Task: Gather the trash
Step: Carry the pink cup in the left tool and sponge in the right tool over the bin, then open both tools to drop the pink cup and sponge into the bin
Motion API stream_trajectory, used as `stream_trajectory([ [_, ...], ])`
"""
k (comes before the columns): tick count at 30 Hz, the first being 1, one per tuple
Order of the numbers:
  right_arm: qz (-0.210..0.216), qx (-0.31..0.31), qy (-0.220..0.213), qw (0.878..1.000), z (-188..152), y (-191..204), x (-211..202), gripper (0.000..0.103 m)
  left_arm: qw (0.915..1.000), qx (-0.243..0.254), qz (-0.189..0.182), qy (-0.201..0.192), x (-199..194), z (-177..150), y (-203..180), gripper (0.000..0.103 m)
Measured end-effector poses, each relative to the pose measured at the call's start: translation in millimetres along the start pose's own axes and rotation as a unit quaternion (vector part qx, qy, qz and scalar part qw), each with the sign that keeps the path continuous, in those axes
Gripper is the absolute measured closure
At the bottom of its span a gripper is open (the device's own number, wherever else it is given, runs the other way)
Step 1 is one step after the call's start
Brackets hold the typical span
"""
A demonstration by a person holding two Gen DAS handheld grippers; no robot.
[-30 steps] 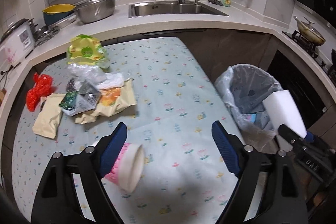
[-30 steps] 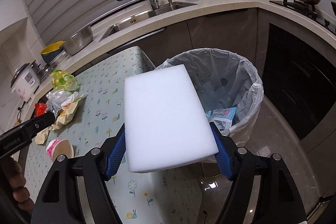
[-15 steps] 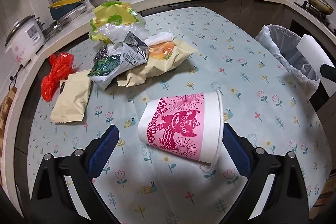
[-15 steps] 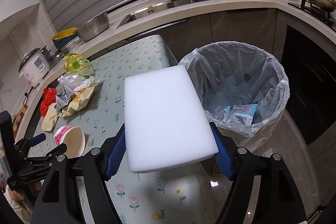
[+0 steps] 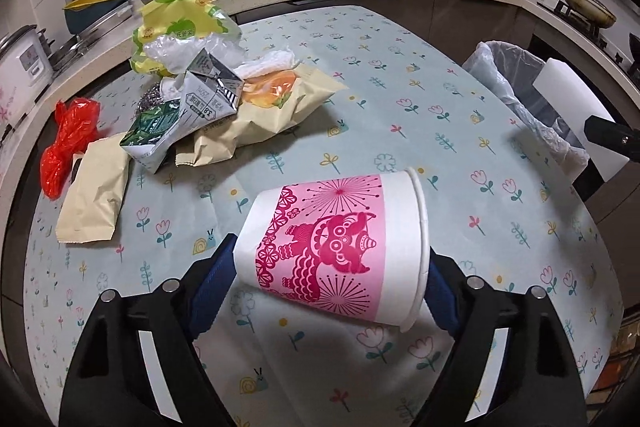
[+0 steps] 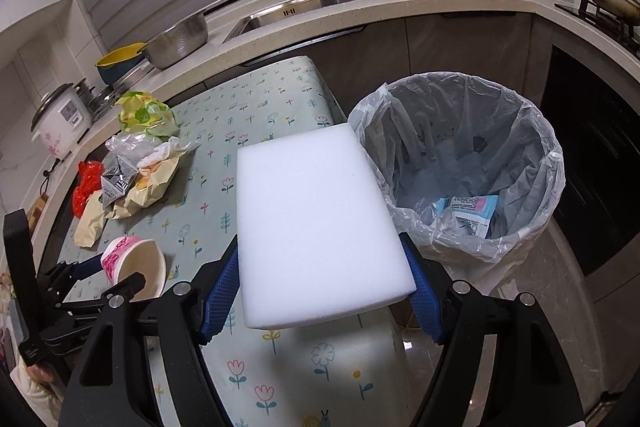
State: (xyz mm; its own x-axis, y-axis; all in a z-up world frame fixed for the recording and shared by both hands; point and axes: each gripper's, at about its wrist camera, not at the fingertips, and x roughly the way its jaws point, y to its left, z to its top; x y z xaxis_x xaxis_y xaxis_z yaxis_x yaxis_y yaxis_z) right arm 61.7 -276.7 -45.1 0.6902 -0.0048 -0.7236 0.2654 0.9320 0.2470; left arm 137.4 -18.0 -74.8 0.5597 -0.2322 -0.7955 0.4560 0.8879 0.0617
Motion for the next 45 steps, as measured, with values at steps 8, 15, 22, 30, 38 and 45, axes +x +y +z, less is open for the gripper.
stream_trajectory([
  [8, -0.005, 0.006, -0.010, 1.000, 3.9, -10.5, -6.7, 0.032, 0.9996, 0.002, -0.017, -0.023, -19.5, 17.5, -26.4, 0.024],
  [15, -0.032, 0.024, -0.030, 0.999, 12.1, -36.9, -22.1, 0.032, 0.9981, 0.010, -0.034, -0.051, -38.3, 53.0, -70.7, 0.024],
  [22, -0.074, 0.038, -0.037, 0.996, 19.5, -64.5, -31.4, 0.032, 0.9958, 0.025, -0.051, -0.072, -43.4, 88.7, -126.0, 0.024],
  [30, -0.101, 0.050, -0.041, 0.993, 28.9, -92.7, -27.7, 0.032, 0.9937, 0.042, -0.079, -0.068, -24.3, 117.3, -177.4, 0.024],
  [38, -0.125, 0.070, -0.039, 0.989, 41.7, -130.4, -18.4, 0.032, 0.9906, 0.048, -0.121, -0.043, 9.4, 149.4, -212.8, 0.023],
  [45, -0.129, 0.083, -0.031, 0.988, 47.6, -148.1, -5.4, 0.032, 0.9894, 0.035, -0.138, -0.028, 34.0, 168.6, -223.9, 0.020],
])
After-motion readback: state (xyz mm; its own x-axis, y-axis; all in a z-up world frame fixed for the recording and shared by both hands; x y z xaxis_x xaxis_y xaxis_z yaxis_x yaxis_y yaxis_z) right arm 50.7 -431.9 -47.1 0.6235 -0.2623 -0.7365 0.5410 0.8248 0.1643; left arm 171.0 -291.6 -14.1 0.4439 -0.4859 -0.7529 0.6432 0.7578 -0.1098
